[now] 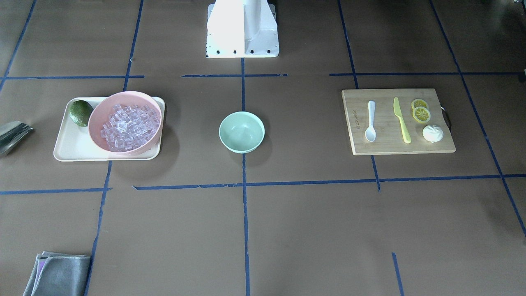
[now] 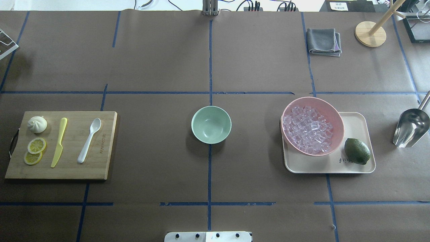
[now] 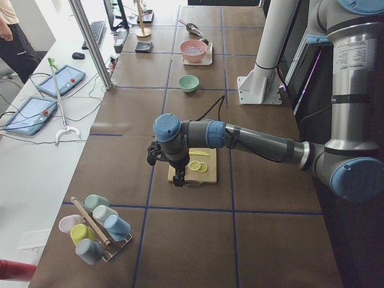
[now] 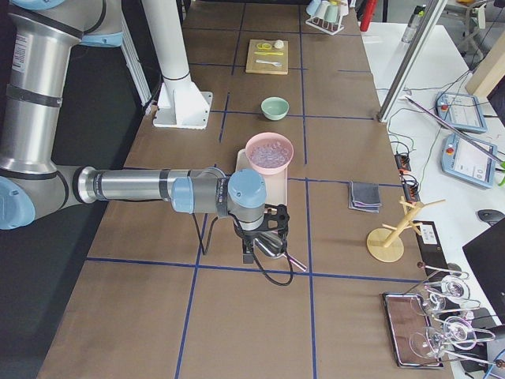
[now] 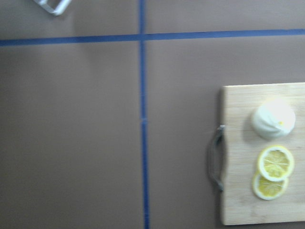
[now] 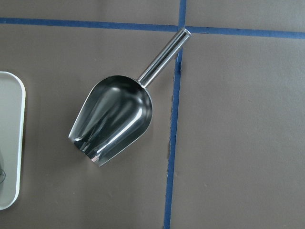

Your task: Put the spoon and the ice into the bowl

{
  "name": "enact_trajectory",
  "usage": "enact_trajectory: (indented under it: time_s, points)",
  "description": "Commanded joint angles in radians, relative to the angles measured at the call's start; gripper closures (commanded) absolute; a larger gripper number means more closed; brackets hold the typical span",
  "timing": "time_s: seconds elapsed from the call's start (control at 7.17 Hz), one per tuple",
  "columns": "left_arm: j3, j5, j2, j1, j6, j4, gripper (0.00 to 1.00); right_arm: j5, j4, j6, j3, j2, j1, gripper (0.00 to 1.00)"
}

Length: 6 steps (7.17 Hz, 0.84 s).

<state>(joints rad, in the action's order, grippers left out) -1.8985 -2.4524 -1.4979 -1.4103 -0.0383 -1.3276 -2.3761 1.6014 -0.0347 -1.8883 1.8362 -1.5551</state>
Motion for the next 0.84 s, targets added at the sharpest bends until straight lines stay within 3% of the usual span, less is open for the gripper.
enact_trajectory:
  time_s: [0.0, 0.14, 0.28, 0.42, 0.7]
  points:
    - [-0.048, -0.011, -0.042, 0.190, 0.190, -0.127, 0.00, -0.002, 0.000, 0.001, 0.000, 0.000, 0.003, 0.00]
    - [-0.048, -0.004, -0.051, 0.262, 0.281, -0.210, 0.00, -0.002, -0.001, 0.002, -0.002, 0.000, 0.003, 0.00]
    - [-0.036, 0.065, -0.094, 0.346, 0.385, -0.266, 0.00, -0.005, 0.000, 0.003, -0.002, 0.000, 0.004, 0.00]
    - [-0.033, 0.210, -0.117, 0.457, 0.488, -0.295, 0.02, -0.005, 0.000, 0.003, -0.002, 0.000, 0.009, 0.00]
    - [0.002, 0.262, -0.192, 0.552, 0.560, -0.308, 0.03, -0.005, -0.001, 0.001, 0.000, 0.000, 0.012, 0.00]
